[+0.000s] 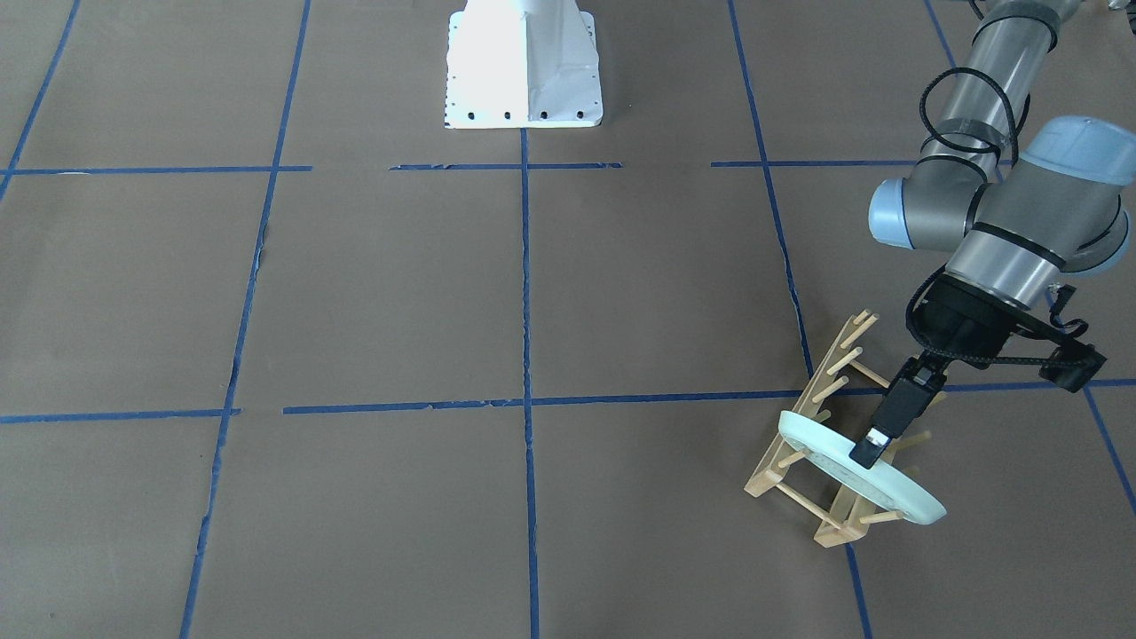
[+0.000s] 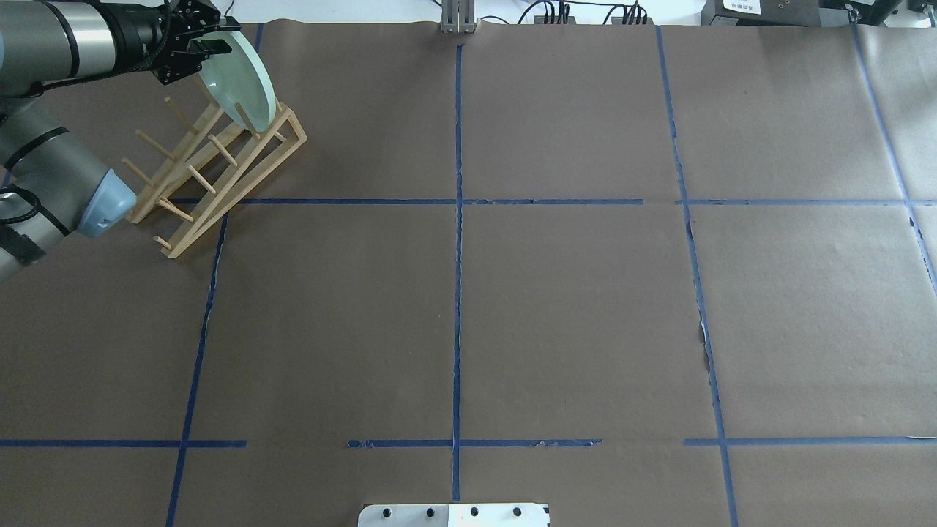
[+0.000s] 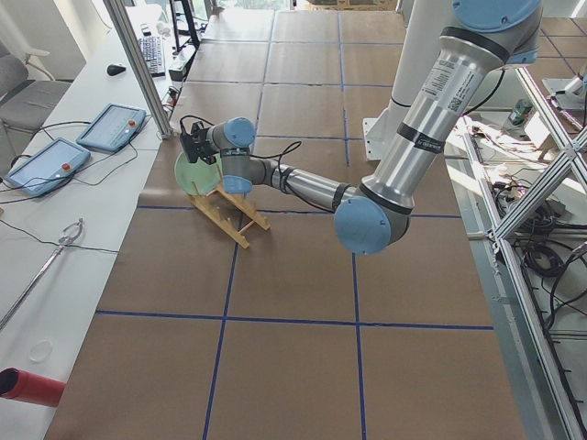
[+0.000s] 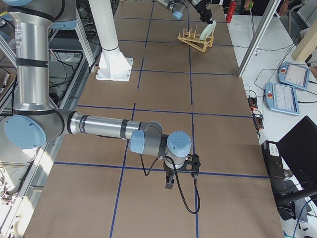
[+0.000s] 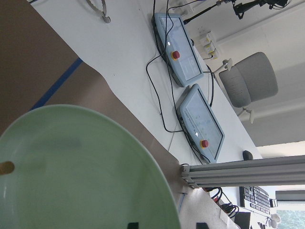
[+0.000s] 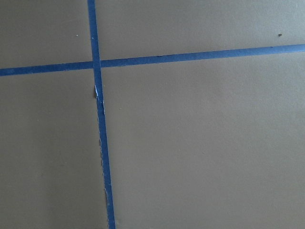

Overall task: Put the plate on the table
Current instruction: 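Close the left gripper on the rim of the pale green plate, then lift the plate with the left gripper up out of the rack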

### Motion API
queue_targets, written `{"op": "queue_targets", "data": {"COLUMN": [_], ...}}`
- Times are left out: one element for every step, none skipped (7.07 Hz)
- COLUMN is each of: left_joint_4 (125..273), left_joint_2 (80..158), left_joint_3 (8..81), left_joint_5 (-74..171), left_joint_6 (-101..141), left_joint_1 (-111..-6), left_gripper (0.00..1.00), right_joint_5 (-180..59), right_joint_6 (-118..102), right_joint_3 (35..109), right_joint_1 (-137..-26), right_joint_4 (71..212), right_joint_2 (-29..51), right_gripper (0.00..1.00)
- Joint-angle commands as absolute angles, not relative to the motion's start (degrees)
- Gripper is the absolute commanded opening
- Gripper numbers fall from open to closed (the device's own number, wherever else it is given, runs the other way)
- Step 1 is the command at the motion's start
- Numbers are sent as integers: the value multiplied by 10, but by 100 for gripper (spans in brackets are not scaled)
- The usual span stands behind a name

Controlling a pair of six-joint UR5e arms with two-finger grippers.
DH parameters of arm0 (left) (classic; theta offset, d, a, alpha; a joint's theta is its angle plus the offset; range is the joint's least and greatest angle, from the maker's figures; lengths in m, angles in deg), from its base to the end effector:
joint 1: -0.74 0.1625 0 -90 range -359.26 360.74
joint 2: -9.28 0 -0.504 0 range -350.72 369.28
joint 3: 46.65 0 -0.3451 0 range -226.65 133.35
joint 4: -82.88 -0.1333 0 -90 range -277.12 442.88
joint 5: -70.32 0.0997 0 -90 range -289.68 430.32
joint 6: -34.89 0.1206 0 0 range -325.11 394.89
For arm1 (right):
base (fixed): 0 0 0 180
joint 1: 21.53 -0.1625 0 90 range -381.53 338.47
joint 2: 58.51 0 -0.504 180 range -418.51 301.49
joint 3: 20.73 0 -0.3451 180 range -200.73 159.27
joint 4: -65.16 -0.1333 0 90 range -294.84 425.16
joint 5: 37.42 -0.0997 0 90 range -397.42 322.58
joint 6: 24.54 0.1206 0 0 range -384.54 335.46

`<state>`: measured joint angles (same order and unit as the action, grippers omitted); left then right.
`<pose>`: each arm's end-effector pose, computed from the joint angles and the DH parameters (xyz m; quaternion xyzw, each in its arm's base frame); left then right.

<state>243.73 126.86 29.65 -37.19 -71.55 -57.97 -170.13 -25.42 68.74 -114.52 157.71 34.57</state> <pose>0.2765 -0.6418 0.4377 0.1352 0.6618 -0.3640 0.6413 0.0727 -0.4037 0.7863 -0.0377 -0.3651 0.0367 0.9295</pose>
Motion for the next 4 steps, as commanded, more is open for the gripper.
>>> {"op": "queue_targets", "data": {"left_joint_4": [2438,2439,2440,2440], "left_joint_2": [1269,1268,1269,1269], "left_joint_3": [296,297,299,304], "left_joint_5": [-373,-373,-377,-387], "left_joint_6": [-715,-715,-715,-714], "left_joint_1": [-581,-589,-604,-618], "left_gripper": [9,3,0,0], "right_joint_5": [-1701,-1701,-1701,-1701], "right_joint_6": [-254,-254,-254,-254], "right_joint_3": [687,687,687,687], "right_joint_1": [-1145,-1145,-1145,-1145], "right_joint_4": [1577,1577,1577,1577], "right_joint_2": [346,346,346,346], "right_gripper": [100,100,100,100]}}
